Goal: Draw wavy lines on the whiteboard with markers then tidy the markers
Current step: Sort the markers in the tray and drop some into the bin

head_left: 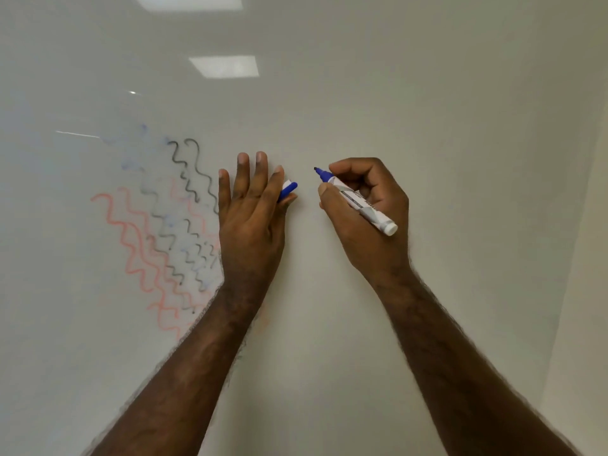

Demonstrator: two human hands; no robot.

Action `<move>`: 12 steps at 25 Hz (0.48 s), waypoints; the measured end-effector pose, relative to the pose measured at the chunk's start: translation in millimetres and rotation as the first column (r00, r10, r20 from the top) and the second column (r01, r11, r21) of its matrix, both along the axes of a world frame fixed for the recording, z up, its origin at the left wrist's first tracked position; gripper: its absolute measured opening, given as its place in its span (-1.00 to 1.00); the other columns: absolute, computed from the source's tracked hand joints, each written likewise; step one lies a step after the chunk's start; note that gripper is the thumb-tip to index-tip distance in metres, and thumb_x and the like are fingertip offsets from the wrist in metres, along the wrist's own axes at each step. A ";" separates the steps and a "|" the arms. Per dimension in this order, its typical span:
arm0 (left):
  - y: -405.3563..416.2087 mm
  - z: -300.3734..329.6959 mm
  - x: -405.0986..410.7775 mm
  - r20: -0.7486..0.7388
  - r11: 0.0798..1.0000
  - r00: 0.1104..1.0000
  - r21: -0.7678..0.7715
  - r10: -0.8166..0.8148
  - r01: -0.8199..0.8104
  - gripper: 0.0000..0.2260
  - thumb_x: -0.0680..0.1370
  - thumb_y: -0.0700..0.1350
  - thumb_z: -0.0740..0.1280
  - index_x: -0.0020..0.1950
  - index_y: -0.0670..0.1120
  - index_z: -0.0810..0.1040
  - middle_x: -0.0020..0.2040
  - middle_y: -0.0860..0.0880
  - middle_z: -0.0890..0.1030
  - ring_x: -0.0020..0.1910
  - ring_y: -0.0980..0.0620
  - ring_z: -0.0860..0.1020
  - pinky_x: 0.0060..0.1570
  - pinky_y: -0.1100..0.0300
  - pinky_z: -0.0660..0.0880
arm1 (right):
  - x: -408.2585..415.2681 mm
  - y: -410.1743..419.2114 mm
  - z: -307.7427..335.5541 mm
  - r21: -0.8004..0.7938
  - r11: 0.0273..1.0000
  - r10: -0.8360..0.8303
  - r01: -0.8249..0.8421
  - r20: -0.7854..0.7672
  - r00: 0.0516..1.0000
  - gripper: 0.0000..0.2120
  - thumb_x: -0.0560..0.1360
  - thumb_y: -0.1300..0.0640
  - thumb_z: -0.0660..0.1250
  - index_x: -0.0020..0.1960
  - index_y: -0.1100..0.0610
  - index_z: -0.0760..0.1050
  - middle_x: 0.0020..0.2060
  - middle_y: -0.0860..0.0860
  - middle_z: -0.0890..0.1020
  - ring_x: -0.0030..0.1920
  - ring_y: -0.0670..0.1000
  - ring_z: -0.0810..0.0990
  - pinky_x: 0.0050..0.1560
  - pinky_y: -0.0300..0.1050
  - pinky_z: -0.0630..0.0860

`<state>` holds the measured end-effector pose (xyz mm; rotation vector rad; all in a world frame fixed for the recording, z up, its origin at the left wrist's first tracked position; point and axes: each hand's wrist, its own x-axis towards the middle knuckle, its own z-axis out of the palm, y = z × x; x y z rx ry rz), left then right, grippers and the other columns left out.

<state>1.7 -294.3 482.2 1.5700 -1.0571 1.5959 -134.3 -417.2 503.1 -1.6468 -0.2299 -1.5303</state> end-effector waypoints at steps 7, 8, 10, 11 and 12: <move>-3.9 -0.7 4.4 0.000 0.999 1.000 -0.022 0.023 -0.023 -0.62 0.74 -0.08 0.26 0.52 -0.22 0.45 0.58 -0.20 0.35 0.63 -0.19 0.22 0.63 -0.19 0.06 | 28.0 -2.4 19.0 -0.153 0.956 -0.239 0.249 0.084 0.967 -0.73 0.47 0.07 0.50 0.09 0.21 0.65 -0.06 -0.01 0.70 -0.16 -0.11 0.63 -0.03 -0.46 0.55; -3.8 -0.6 4.4 0.003 0.999 1.000 -0.025 0.027 -0.027 -0.62 0.74 -0.08 0.26 0.52 -0.22 0.45 0.58 -0.20 0.36 0.63 -0.19 0.22 0.63 -0.20 0.07 | 31.8 -2.8 20.0 -0.181 0.949 -0.251 0.259 0.069 0.966 -0.69 0.46 0.05 0.50 0.10 0.23 0.65 -0.05 -0.02 0.68 -0.18 -0.17 0.60 -0.01 -0.52 0.51; -3.9 -1.0 4.4 0.007 0.999 1.000 -0.026 0.030 -0.030 -0.62 0.74 -0.08 0.26 0.52 -0.21 0.46 0.58 -0.20 0.36 0.63 -0.18 0.23 0.63 -0.20 0.09 | 35.8 -4.1 23.0 -0.208 0.942 -0.254 0.262 0.065 0.965 -0.64 0.46 0.03 0.51 0.12 0.27 0.65 -0.05 -0.04 0.64 -0.18 -0.24 0.55 0.01 -0.60 0.45; -4.0 -1.2 4.6 0.008 0.999 0.999 -0.027 0.032 -0.032 -0.62 0.74 -0.07 0.26 0.52 -0.21 0.46 0.58 -0.19 0.36 0.63 -0.18 0.24 0.63 -0.19 0.09 | 36.7 -5.2 24.7 -0.199 0.941 -0.263 0.274 0.082 0.961 -0.66 0.46 0.04 0.51 0.11 0.27 0.65 -0.06 -0.04 0.65 -0.18 -0.23 0.55 0.01 -0.60 0.45; -4.1 -1.2 4.5 0.011 0.999 0.999 -0.030 0.036 -0.035 -0.62 0.74 -0.07 0.27 0.52 -0.21 0.46 0.57 -0.19 0.37 0.62 -0.18 0.24 0.63 -0.19 0.09 | 35.7 -6.0 26.2 -0.166 0.941 -0.281 0.295 0.104 0.954 -0.70 0.48 0.07 0.53 0.09 0.25 0.65 -0.07 -0.04 0.66 -0.19 -0.20 0.57 -0.01 -0.57 0.47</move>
